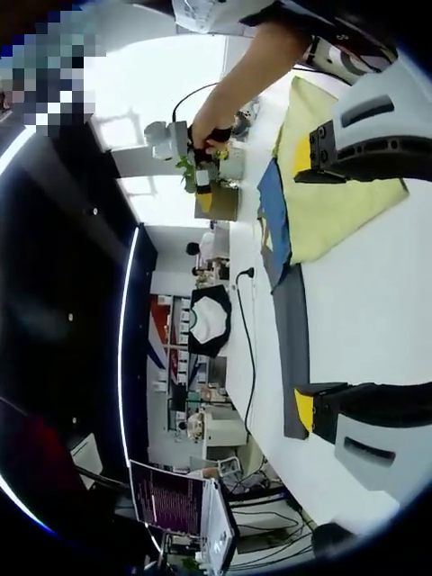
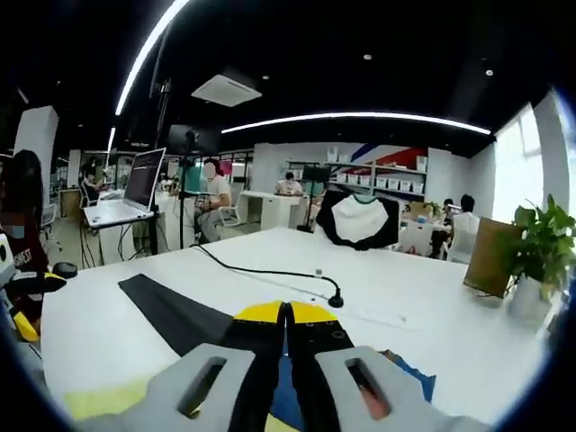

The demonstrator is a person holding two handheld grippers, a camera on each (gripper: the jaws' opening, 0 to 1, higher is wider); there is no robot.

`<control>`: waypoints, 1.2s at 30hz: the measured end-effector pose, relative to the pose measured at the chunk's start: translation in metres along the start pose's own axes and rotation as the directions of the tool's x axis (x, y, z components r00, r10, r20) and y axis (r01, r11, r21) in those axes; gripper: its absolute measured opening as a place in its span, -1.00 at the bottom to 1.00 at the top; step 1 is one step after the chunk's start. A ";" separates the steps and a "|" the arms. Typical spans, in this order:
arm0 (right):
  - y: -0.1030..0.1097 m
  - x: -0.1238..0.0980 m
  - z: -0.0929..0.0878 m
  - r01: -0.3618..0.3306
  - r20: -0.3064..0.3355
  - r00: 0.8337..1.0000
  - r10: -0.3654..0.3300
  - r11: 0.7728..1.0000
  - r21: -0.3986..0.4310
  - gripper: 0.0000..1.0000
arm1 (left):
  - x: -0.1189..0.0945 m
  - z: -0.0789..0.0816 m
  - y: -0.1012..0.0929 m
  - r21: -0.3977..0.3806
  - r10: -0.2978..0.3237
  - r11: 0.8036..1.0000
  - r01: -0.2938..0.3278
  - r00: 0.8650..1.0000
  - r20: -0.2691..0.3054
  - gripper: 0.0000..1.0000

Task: Fold the garment on the visible template until the final outline fits inside the template.

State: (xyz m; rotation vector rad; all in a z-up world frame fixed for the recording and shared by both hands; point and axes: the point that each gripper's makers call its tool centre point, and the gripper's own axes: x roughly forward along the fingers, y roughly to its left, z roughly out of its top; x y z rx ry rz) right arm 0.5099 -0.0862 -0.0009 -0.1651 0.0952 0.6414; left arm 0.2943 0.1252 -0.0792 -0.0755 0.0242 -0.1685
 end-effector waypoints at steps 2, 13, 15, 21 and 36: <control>-0.010 -0.012 0.005 0.022 0.022 1.000 -0.022 1.000 0.003 -1.00 | 0.001 0.001 -0.001 -0.001 -0.001 1.000 0.001 1.000 0.007 0.90; -0.071 -0.081 0.017 0.217 0.082 0.973 -0.214 0.975 -0.035 -1.00 | 0.018 0.011 -0.018 0.020 -0.057 0.998 0.057 0.998 0.020 0.90; -0.078 -0.093 0.020 0.232 0.101 0.968 -0.229 0.973 -0.018 -1.00 | 0.020 0.012 -0.020 0.025 -0.063 0.998 0.062 0.998 0.023 0.90; -0.092 -0.124 0.019 0.258 0.135 0.957 -0.255 0.966 -0.005 -1.00 | 0.025 0.018 -0.027 0.039 -0.079 0.996 0.078 0.996 0.033 0.90; -0.111 -0.178 -0.020 0.300 0.109 0.948 -0.299 0.954 0.014 -0.93 | 0.031 0.031 -0.022 0.054 -0.067 0.997 0.063 0.996 0.059 0.93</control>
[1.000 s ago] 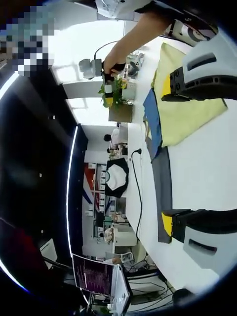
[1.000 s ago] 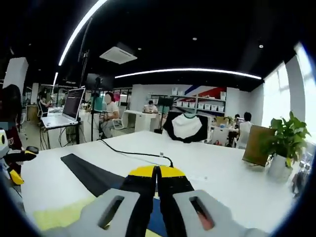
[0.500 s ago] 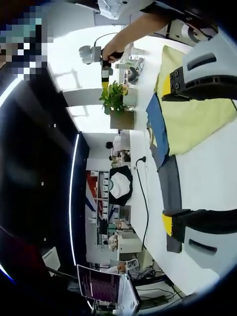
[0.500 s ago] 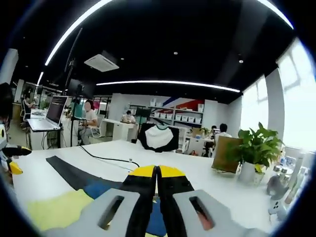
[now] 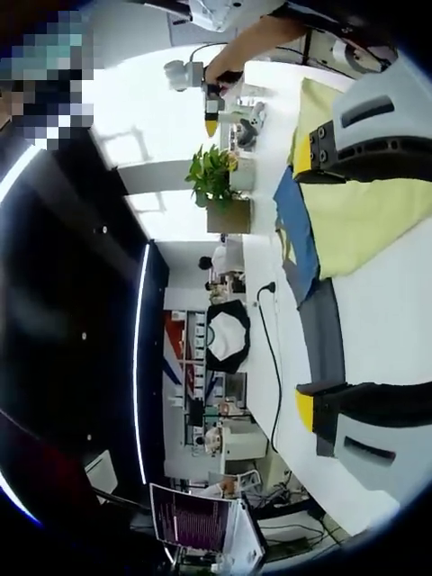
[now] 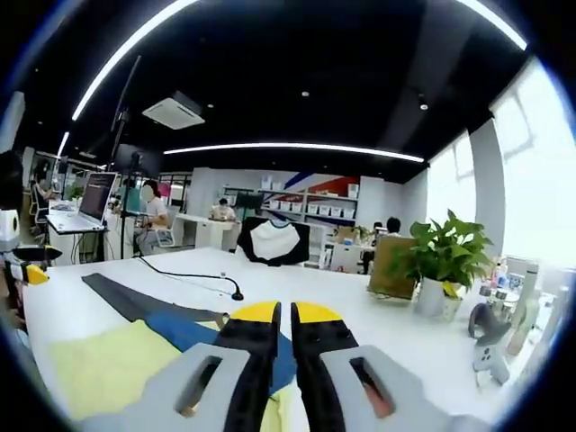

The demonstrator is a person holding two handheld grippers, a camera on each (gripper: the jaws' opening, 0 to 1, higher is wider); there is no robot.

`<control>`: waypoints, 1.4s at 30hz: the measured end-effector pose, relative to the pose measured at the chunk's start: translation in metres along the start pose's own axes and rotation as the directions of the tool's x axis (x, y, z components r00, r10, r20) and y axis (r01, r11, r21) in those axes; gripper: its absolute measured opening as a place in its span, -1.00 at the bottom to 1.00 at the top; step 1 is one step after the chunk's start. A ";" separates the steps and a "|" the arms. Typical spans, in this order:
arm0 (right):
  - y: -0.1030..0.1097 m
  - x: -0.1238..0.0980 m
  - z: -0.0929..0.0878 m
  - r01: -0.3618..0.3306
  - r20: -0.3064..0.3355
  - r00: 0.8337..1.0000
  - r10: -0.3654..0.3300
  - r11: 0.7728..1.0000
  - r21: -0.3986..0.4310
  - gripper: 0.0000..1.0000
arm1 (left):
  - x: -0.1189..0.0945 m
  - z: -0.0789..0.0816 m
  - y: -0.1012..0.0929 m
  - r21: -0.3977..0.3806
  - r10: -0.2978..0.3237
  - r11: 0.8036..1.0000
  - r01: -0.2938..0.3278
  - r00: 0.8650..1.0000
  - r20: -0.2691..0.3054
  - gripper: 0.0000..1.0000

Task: Fold the garment on the visible template until the final outline fits inside the template.

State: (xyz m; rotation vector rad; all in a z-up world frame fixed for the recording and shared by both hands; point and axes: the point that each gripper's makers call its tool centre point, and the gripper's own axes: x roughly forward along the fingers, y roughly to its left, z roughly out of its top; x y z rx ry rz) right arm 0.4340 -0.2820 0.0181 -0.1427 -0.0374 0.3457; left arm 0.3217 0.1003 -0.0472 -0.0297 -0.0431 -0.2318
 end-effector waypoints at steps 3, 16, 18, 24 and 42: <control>-0.002 -0.011 -0.004 -0.012 0.021 1.000 0.012 1.000 0.016 -0.90 | 0.000 0.002 0.001 0.000 0.001 1.000 -0.001 1.000 0.004 0.95; -0.022 -0.050 -0.035 0.035 0.001 0.999 -0.035 0.999 0.023 -0.40 | 0.000 0.011 0.004 0.020 0.012 1.000 -0.013 1.000 0.025 0.99; -0.022 -0.052 -0.040 0.035 -0.004 0.999 -0.035 0.999 0.015 -0.24 | 0.000 0.013 0.003 0.026 0.011 1.000 -0.011 0.999 0.032 0.99; -0.025 -0.060 -0.058 0.059 -0.030 0.998 -0.060 0.998 -0.029 0.14 | 0.002 0.014 0.004 0.040 0.019 0.999 -0.020 0.999 0.030 0.99; -0.057 -0.084 -0.061 0.194 0.028 0.981 -0.195 0.981 0.021 0.99 | 0.015 0.022 0.038 0.120 0.088 0.989 -0.091 0.996 0.030 0.99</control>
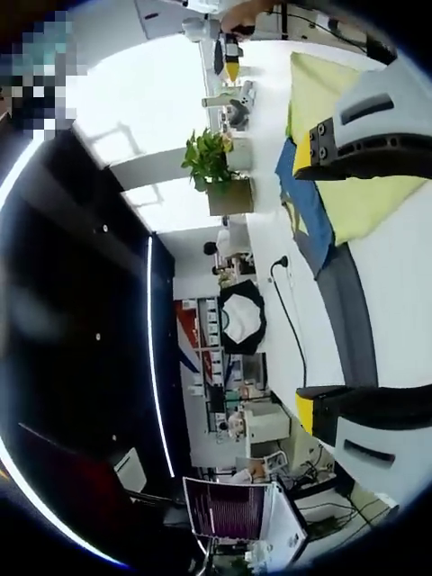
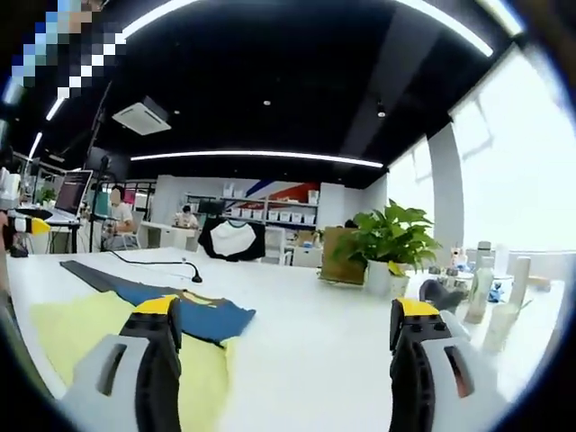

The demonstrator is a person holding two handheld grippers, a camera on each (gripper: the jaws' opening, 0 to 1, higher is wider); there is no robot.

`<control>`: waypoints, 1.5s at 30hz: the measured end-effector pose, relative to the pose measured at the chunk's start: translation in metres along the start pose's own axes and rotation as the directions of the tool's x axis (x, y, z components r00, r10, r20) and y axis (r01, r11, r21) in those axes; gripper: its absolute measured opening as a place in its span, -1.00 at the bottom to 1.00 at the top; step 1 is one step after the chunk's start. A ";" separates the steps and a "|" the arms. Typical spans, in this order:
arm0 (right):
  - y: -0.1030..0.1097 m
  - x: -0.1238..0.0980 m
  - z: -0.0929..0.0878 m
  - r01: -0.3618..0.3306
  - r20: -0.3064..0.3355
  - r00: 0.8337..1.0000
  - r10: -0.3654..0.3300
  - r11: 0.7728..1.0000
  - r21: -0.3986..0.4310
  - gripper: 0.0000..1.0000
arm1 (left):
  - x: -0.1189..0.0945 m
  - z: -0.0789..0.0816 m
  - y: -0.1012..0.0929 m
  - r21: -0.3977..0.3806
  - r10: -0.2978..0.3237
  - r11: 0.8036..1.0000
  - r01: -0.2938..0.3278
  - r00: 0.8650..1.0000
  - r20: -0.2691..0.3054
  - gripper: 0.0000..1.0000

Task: Fold the garment on the visible template until the final outline fits inside the template.

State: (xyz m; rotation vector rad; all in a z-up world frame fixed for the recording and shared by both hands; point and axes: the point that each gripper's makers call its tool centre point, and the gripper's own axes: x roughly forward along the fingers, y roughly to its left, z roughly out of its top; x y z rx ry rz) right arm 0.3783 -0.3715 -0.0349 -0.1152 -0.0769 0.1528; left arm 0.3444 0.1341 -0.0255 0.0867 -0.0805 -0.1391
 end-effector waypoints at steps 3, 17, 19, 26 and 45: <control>-0.001 0.001 -0.004 0.000 -0.010 1.000 0.000 1.000 -0.006 0.99 | 0.007 -0.001 0.013 -0.009 0.018 1.000 -0.018 1.000 0.002 0.99; -0.002 0.007 -0.005 -0.013 -0.014 1.000 0.013 1.000 -0.009 0.99 | 0.049 -0.026 0.082 -0.011 0.137 0.990 -0.138 0.990 -0.040 0.95; -0.003 0.007 -0.005 -0.013 -0.013 1.000 0.013 1.000 -0.011 0.99 | 0.054 -0.037 0.091 -0.010 0.148 0.989 -0.149 0.986 -0.075 0.95; -0.013 0.002 -0.001 0.011 -0.004 1.000 -0.012 1.000 -0.013 0.99 | 0.069 -0.072 0.120 -0.028 0.175 0.983 -0.182 0.971 -0.164 0.84; -0.018 -0.001 0.003 0.017 -0.018 1.000 -0.017 1.000 -0.024 0.99 | 0.084 -0.169 0.174 -0.103 0.213 0.956 -0.274 0.891 -0.402 0.47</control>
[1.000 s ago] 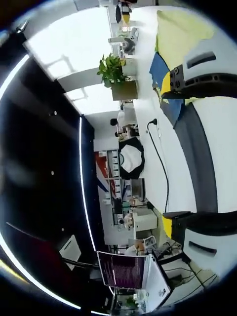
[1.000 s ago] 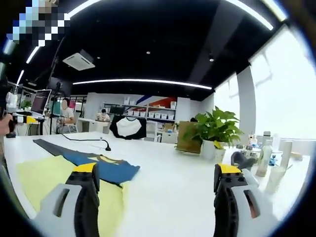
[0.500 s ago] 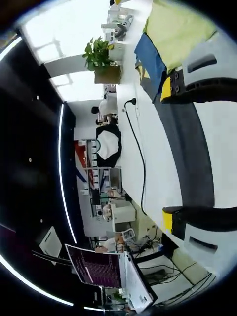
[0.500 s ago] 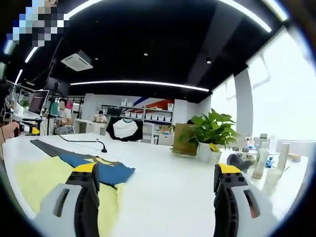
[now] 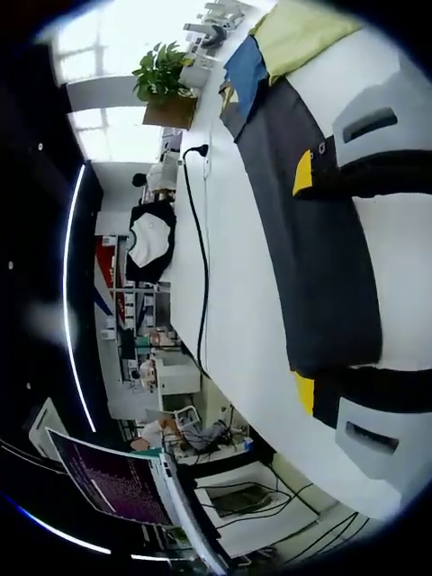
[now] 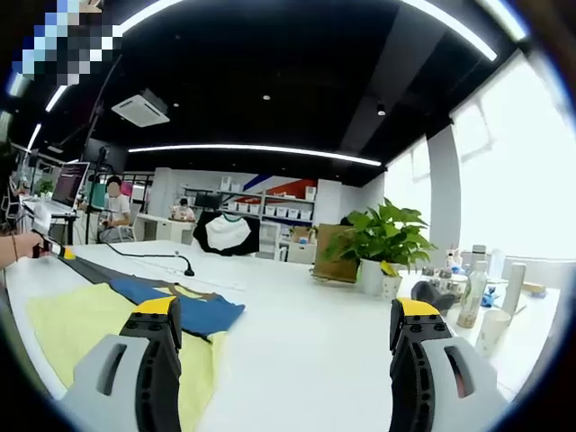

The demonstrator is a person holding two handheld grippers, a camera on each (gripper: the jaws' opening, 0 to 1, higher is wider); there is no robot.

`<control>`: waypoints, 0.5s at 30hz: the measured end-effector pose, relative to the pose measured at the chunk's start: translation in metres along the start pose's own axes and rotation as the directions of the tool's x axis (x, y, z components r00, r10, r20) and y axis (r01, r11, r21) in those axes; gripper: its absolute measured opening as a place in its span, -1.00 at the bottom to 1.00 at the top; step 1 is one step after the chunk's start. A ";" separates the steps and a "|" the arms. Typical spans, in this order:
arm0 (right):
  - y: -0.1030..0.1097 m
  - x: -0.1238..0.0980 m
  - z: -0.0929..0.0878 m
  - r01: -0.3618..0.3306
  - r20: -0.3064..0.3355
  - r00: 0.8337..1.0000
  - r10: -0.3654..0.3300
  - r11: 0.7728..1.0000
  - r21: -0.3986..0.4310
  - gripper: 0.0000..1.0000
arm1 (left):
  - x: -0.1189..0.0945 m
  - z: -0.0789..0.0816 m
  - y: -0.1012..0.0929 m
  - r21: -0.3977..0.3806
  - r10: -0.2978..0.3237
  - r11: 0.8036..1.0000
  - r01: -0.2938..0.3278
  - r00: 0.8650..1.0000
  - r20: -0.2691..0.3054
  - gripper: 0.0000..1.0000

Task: Fold the garment on the visible template until the final outline fits inside the template.

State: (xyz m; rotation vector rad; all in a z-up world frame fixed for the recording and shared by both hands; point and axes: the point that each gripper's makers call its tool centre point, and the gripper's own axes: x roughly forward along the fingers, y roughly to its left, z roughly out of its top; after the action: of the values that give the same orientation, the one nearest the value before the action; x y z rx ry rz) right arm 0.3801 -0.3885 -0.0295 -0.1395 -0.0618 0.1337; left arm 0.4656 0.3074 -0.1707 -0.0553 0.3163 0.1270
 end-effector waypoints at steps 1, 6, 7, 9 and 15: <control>0.000 0.000 0.001 -0.004 -0.004 1.000 0.004 1.000 -0.001 0.99 | 0.002 -0.001 0.001 -0.009 -0.003 1.000 0.003 1.000 -0.003 0.42; 0.000 -0.003 0.010 -0.004 0.016 1.000 0.004 1.000 -0.010 0.99 | 0.008 -0.007 0.000 0.017 -0.004 1.000 0.004 1.000 -0.017 0.37; -0.001 -0.003 0.011 -0.003 0.017 1.000 0.003 1.000 -0.007 0.99 | 0.008 -0.008 -0.001 0.031 -0.005 1.000 0.006 1.000 -0.021 0.33; -0.003 -0.004 0.011 0.005 0.018 1.000 -0.005 1.000 -0.004 0.99 | 0.008 -0.010 0.001 0.053 0.013 0.999 -0.012 0.999 -0.029 0.30; -0.002 -0.007 0.004 -0.004 -0.015 1.000 0.003 1.000 -0.017 0.99 | 0.011 -0.007 0.011 0.024 0.082 0.996 -0.081 0.996 -0.034 0.03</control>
State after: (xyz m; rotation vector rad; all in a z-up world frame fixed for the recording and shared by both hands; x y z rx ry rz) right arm 0.3731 -0.3908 -0.0260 -0.1572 -0.0476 0.1355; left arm 0.4719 0.3194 -0.1815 -0.0226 0.3546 0.2038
